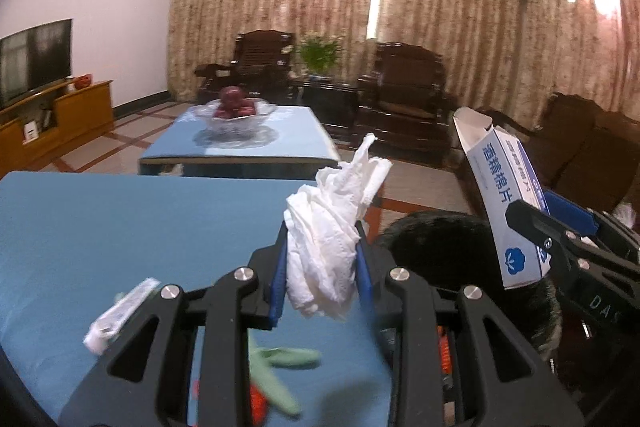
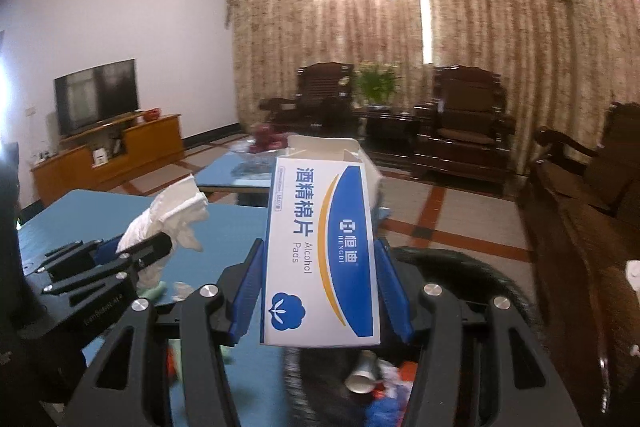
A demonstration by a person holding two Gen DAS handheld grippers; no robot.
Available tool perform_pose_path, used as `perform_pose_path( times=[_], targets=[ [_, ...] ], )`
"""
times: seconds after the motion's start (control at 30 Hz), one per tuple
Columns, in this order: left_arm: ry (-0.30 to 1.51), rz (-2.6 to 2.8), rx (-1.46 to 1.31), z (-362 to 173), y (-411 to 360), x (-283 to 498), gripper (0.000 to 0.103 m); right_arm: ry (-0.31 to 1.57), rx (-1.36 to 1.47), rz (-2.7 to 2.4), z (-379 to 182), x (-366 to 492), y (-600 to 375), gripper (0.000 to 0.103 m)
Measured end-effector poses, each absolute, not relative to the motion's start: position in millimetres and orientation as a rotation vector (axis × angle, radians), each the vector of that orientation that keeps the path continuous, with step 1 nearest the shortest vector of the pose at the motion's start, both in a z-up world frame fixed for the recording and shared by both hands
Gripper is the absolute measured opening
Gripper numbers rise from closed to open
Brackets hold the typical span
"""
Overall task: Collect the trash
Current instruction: 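Carry the tissue and box over the black bin and open both tools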
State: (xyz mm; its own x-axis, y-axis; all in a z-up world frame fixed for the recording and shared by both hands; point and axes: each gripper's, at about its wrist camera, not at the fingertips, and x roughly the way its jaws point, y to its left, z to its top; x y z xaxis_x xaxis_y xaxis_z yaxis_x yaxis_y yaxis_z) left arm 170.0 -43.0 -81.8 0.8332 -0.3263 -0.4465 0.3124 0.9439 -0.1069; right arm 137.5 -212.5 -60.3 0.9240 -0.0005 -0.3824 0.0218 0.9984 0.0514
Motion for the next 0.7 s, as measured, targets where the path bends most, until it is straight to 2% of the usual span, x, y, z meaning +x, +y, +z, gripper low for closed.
perform_pose_path(
  times=[0.33, 0.7],
  targets=[
    [0.486, -0.492, -0.009, -96.3, -132.3, 186.8, 0.028, 0.418, 0.076, -0.149, -74.8, 134.7, -288.0, 0.054],
    [0.573, -0.584, 0.008, -130.8, -195.9, 211.2, 0.028, 0.51, 0.09, -0.234, -118.1, 140.9, -340.5, 0.054]
  ],
)
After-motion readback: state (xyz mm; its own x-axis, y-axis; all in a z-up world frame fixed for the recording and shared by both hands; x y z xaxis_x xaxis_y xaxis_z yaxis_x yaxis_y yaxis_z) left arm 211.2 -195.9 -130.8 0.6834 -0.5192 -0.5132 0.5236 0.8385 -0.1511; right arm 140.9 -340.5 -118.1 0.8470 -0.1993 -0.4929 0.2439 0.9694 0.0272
